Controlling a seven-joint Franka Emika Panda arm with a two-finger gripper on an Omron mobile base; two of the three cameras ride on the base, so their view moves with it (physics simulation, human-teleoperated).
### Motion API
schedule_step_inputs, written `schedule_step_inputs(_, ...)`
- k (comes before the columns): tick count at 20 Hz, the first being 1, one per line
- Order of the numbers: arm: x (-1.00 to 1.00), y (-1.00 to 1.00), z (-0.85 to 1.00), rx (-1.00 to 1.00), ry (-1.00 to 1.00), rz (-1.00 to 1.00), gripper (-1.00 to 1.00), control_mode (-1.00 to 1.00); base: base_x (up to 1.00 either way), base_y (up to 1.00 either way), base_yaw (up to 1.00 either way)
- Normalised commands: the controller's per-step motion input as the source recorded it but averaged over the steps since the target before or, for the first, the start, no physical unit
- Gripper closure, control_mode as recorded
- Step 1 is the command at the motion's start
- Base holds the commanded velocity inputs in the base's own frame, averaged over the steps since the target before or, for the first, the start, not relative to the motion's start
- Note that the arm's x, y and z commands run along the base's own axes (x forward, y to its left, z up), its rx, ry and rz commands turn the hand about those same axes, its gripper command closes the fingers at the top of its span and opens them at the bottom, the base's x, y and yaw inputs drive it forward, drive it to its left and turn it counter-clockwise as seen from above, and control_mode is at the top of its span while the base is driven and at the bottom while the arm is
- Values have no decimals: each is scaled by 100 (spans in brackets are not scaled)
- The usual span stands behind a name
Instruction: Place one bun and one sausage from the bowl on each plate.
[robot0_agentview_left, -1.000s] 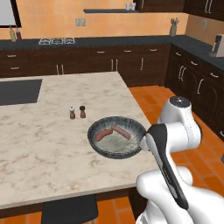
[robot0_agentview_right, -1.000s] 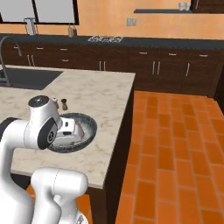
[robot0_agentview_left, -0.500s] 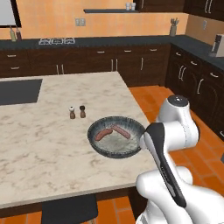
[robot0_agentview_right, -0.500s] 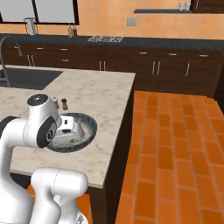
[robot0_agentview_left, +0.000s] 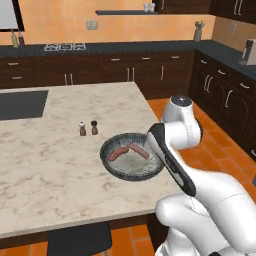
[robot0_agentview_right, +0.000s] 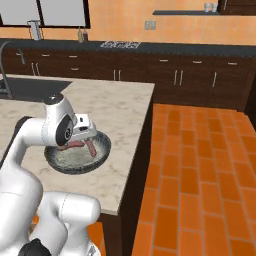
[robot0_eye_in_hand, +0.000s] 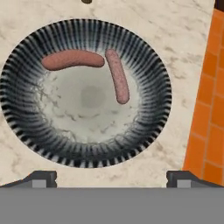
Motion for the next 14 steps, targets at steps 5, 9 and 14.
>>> schedule_step_inputs(5,100,58,-57,-1,11,0,-100,-100,0,0,0)
schedule_step_inputs(9,76,15,-62,0,12,0,-100,-100,0,0,0)
schedule_step_inputs(14,68,-19,-57,0,11,0,-100,-100,0,0,0)
